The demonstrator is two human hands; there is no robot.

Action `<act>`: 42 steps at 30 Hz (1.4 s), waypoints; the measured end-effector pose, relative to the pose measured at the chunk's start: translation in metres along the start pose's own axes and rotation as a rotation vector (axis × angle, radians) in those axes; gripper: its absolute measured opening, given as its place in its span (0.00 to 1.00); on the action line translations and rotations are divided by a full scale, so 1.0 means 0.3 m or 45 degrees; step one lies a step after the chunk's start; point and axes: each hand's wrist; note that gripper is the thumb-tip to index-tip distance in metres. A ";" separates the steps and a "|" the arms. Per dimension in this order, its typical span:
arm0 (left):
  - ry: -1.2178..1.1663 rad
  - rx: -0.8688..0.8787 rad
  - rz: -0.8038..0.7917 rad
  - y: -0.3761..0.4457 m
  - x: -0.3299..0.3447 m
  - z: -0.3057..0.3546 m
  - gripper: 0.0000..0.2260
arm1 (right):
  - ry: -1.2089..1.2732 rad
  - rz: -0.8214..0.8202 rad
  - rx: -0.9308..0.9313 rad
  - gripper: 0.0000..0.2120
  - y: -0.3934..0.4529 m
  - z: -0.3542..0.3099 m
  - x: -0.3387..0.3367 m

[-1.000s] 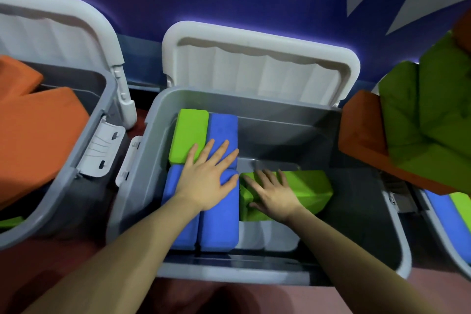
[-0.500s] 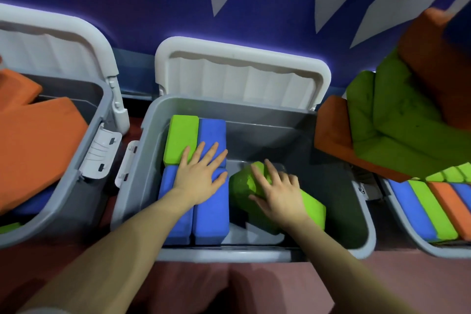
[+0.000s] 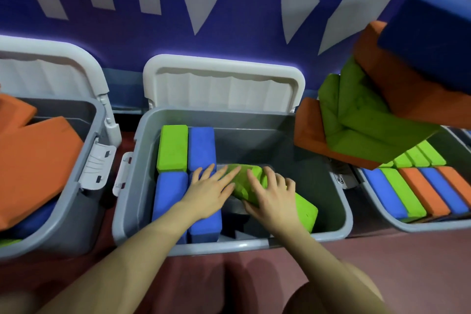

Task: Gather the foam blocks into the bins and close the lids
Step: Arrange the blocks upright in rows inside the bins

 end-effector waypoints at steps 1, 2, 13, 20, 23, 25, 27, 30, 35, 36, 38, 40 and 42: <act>-0.054 0.032 0.020 0.008 -0.014 0.015 0.30 | 0.064 0.024 0.024 0.34 -0.001 0.009 -0.014; -0.098 0.067 0.037 0.019 -0.031 0.030 0.26 | 0.146 0.037 0.050 0.36 -0.003 0.019 -0.029; -0.499 -0.021 0.091 0.035 -0.036 -0.018 0.36 | 0.584 0.086 0.177 0.32 -0.069 -0.051 -0.010; -0.448 0.039 0.128 0.038 -0.051 0.008 0.34 | 0.382 -0.075 0.321 0.34 -0.084 -0.068 0.010; -0.414 0.101 0.037 0.061 -0.042 -0.008 0.29 | 0.233 -0.241 0.328 0.38 -0.080 -0.058 -0.002; -0.361 0.121 0.004 0.064 -0.034 -0.028 0.25 | 0.206 -0.452 0.335 0.40 -0.076 -0.063 -0.010; -0.272 0.115 -0.006 0.055 -0.026 -0.046 0.24 | 0.197 -0.543 0.331 0.42 -0.066 -0.084 -0.010; -0.177 0.137 -0.045 0.044 -0.015 -0.060 0.23 | 0.239 -0.669 0.324 0.44 -0.042 -0.133 0.004; 0.025 0.094 -0.060 0.037 0.020 -0.069 0.23 | 0.357 -0.746 0.420 0.41 -0.035 -0.135 0.022; 0.054 0.081 -0.055 0.029 0.030 -0.068 0.29 | 0.352 -0.746 0.406 0.40 -0.036 -0.133 0.021; 0.047 0.049 -0.056 0.011 0.044 -0.067 0.35 | 0.331 -0.747 0.372 0.39 -0.033 -0.133 0.017; 0.042 0.021 -0.060 0.003 0.048 -0.081 0.28 | 0.284 -0.748 0.322 0.38 -0.036 -0.136 0.017; 0.071 0.016 -0.082 -0.001 0.038 -0.089 0.21 | 0.282 -0.767 0.293 0.36 -0.039 -0.132 0.017</act>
Point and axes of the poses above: each hand's wrist, its own y-axis towards the middle knuckle, its own x-axis out of the palm, z = x × y, and after that the axes turned 4 degrees about -z, right-handed
